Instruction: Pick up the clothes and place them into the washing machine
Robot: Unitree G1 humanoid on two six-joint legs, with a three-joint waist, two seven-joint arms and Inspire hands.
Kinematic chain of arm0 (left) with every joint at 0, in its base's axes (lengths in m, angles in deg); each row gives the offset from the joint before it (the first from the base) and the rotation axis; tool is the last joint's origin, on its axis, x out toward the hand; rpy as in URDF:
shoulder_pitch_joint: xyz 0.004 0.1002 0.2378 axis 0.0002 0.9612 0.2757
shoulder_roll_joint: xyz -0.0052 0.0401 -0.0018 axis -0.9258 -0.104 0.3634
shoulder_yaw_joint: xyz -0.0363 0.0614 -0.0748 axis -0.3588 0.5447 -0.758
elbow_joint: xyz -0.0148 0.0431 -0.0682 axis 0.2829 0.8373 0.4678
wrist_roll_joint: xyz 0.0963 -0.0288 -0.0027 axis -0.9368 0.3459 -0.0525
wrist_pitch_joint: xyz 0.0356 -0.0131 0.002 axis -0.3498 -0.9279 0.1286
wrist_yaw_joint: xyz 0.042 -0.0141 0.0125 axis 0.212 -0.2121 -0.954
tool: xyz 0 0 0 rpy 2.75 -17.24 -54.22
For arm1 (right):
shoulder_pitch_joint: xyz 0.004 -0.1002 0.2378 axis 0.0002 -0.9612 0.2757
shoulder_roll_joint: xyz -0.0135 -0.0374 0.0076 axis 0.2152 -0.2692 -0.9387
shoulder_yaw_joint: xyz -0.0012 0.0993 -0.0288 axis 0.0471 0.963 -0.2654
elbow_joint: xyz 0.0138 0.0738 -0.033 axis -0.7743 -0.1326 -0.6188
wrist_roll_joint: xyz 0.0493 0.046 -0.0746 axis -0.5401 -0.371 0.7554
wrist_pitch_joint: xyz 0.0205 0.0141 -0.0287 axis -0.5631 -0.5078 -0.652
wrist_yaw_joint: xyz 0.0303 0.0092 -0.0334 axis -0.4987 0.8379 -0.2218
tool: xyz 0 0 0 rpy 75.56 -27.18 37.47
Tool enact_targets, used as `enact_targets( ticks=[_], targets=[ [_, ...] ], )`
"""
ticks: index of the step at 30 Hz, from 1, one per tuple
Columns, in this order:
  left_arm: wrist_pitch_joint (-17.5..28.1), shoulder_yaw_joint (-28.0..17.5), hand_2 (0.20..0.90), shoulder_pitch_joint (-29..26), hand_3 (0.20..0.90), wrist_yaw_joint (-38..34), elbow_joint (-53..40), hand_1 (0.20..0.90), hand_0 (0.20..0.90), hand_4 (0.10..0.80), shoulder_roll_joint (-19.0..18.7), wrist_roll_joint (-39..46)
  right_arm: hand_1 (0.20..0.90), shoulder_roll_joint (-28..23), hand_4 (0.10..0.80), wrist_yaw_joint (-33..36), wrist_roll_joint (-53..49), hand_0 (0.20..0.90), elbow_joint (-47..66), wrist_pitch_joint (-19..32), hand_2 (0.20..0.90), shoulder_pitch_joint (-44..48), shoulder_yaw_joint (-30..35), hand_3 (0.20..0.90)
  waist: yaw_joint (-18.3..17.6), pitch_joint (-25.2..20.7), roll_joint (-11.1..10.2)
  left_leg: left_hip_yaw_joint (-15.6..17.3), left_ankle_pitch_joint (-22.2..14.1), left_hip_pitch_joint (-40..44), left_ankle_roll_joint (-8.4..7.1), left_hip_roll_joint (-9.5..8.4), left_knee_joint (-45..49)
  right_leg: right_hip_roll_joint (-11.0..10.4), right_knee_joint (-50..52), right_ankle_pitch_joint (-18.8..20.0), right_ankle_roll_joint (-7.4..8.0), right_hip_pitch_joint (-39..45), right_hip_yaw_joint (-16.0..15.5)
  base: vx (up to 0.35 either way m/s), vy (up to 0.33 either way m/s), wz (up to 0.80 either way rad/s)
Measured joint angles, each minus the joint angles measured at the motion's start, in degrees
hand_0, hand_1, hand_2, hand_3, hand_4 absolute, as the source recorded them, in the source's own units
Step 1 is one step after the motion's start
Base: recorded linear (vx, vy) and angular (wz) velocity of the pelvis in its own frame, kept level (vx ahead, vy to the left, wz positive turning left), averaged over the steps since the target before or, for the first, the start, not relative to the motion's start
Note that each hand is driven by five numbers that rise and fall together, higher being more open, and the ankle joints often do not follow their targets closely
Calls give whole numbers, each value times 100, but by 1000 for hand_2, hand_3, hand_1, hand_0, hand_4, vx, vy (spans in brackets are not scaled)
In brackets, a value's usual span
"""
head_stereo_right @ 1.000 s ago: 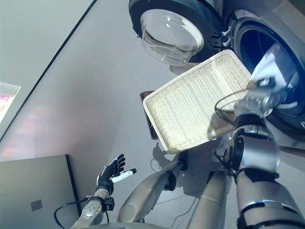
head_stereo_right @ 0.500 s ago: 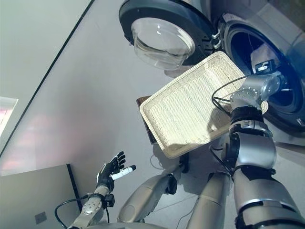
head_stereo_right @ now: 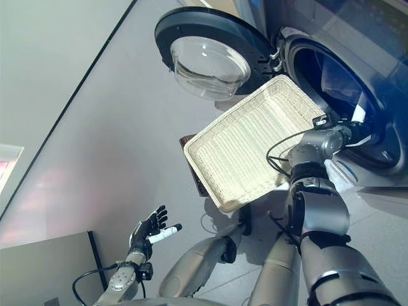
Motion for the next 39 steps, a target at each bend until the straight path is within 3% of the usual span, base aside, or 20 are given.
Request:
enact_targets(
  ticks=[6, 8, 13, 16, 20, 23, 26, 30, 35, 39],
  targets=[
    [-32, -118, 900, 47, 900, -4, 119, 900, 900, 800, 12, -178, 900, -130, 800, -136, 1127, 900, -750, -910, 900, -344, -1169, 900, -9, -193, -137, -19, -1, 63, 17, 52, 68, 43, 5, -1, -6, 121, -40, -16, -62, 0],
    [-76, -211, 900, 57, 900, 0, 171, 900, 900, 800, 60, -243, 900, -42, 800, -253, 1247, 900, -786, -1090, 900, -583, -1236, 900, -38, -186, -196, -70, -17, 193, -12, 97, 78, 68, -30, -9, -8, 298, -104, 16, -70, 0],
    [-104, -523, 900, 80, 900, 1, 586, 900, 900, 800, 134, -205, 900, 697, 800, -506, 1304, 900, -217, -1115, 900, -1594, -1355, 900, -200, -262, -673, -213, -116, 310, -172, 229, 176, 164, -29, -80, -121, 506, -285, 45, -105, 7],
    [-175, -533, 900, 64, 900, 132, 808, 900, 900, 800, 198, -204, 900, 889, 800, -656, 1465, 900, -23, -1247, 900, -2180, -1481, 900, -272, -218, -879, -352, -112, 524, -224, 324, 161, 199, -161, -78, -186, 867, -485, 62, -92, 17],
    [-292, -585, 900, 52, 900, 310, 1249, 900, 900, 800, 247, -191, 900, 877, 800, -802, 1852, 900, -44, -1370, 900, -2717, -1446, 900, -320, -262, -1117, -473, -121, 897, -227, 398, 9, 219, -358, -79, -204, 1342, -687, 102, -101, 14],
    [-405, -960, 900, -30, 900, 464, 1667, 900, 900, 800, 240, -152, 900, 835, 800, -954, 2295, 900, -69, -1502, 900, -3294, -1438, 900, -305, -389, -1371, -568, -85, 1305, -280, 511, -184, 250, -640, -68, -251, 1882, -906, 93, -81, 18],
    [-482, -1238, 900, 29, 900, 496, 2040, 900, 900, 800, 203, -314, 900, 849, 800, -1026, 3146, 900, -109, -1657, 900, -3996, -1385, 900, -312, -723, -1690, -610, -75, 1702, -301, 585, -415, 300, -906, -85, -276, 2344, -1038, 98, -55, 7],
    [-586, -1409, 900, 51, 900, 499, 2630, 900, 900, 800, 161, -847, 900, 869, 800, -1043, 3829, 900, -288, -1857, 900, -4778, -1370, 900, -355, -1200, -1905, -658, -68, 2171, -320, 620, -668, 337, -1291, -67, -249, 2918, -1166, 70, -26, 8],
    [-687, -1480, 900, 132, 900, 499, 2850, 900, 900, 800, 118, -1429, 900, 850, 800, -1041, 5189, 900, -513, -1985, 900, -5409, -1494, 900, -462, -1565, -1949, -730, -123, 2513, -276, 607, -816, 334, -1628, -23, -189, 3418, -1274, -1, -6, 6],
    [-809, -1623, 900, 137, 900, 499, 2981, 900, 900, 800, 126, -1626, 900, 856, 800, -1042, 5694, 900, -866, -2205, 900, -5727, -1487, 900, -470, -1698, -1941, -726, -147, 2706, -256, 611, -853, 334, -1725, -19, -185, 3654, -1287, -5, -1, 4]
  ],
)
